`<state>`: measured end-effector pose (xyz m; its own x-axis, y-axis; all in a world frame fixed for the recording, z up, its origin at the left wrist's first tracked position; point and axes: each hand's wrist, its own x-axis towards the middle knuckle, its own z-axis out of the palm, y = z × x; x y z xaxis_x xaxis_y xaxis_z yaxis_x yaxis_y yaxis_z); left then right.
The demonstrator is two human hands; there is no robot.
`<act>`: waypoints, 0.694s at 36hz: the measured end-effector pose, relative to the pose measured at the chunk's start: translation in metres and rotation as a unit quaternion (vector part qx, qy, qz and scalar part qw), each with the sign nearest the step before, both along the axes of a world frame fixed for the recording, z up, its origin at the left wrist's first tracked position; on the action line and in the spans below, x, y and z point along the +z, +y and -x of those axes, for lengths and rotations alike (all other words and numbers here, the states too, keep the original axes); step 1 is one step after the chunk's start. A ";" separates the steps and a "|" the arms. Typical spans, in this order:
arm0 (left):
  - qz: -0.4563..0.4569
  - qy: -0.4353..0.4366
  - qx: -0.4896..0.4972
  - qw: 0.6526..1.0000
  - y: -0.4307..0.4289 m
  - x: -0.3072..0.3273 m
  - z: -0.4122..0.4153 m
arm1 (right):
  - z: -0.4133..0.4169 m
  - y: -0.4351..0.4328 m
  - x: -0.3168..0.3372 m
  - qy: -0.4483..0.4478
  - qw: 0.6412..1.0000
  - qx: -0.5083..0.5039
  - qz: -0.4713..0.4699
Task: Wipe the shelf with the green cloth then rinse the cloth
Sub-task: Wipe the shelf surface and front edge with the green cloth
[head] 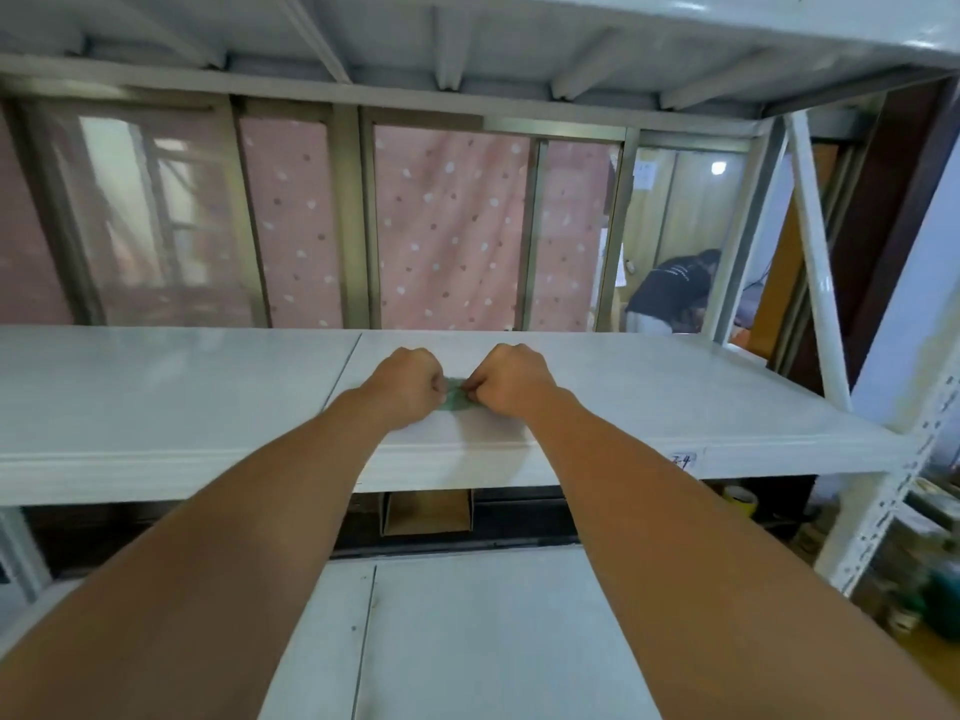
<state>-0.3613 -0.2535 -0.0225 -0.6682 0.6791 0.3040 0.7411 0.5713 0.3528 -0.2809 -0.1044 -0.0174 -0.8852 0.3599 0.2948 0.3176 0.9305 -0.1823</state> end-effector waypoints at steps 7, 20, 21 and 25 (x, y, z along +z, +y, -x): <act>0.003 0.007 -0.001 1.000 -0.048 -0.002 -0.028 | -0.029 -0.052 -0.001 0.005 1.000 0.011 -0.006; 0.030 0.022 0.009 0.999 -0.104 0.001 -0.047 | -0.043 -0.113 0.002 -0.001 1.000 0.029 -0.007; 0.031 0.020 0.010 0.999 -0.104 0.001 -0.046 | -0.043 -0.113 0.003 -0.002 1.000 0.031 -0.007; 0.034 0.009 0.011 0.999 -0.100 0.005 -0.041 | -0.040 -0.109 0.004 -0.003 0.999 0.034 0.005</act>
